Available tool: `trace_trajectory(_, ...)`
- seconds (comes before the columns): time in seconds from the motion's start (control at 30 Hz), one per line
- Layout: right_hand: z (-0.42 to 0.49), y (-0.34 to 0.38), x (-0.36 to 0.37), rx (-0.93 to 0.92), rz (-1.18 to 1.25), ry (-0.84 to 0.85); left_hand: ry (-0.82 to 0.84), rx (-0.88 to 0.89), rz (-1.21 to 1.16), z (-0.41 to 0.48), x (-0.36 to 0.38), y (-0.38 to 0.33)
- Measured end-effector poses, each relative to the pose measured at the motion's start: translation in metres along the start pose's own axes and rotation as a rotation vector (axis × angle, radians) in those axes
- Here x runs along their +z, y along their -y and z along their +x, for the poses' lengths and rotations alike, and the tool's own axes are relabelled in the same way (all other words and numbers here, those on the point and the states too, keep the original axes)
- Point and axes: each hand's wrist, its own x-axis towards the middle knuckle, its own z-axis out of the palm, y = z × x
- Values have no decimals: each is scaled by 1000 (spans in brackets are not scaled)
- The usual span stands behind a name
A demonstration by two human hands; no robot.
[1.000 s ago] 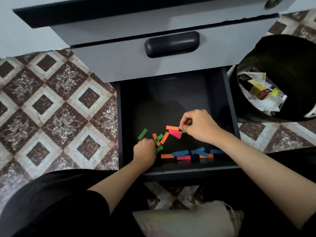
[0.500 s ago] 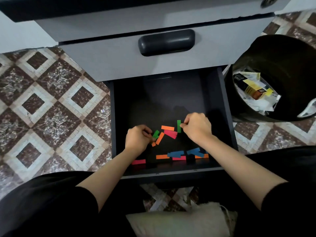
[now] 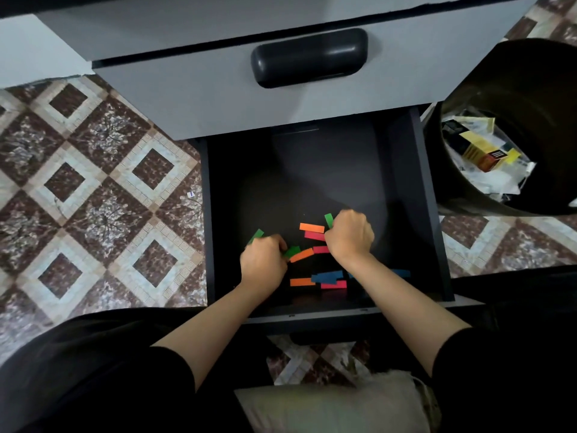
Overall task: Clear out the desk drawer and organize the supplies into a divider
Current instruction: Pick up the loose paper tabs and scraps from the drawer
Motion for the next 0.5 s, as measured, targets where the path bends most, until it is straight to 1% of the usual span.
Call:
trace_trajectory(0.2,1,-6,5,-4,85,-57,-3,8,-22,-1,-5,0)
trace_trajectory(0.33,-2,-10,9,-56,50,-52,10,-7,-33,-2,-11,-4)
trace_trajectory(0.5,-3,-10,11,-34,82,-56,-22,-55,-193,7,-32,-10)
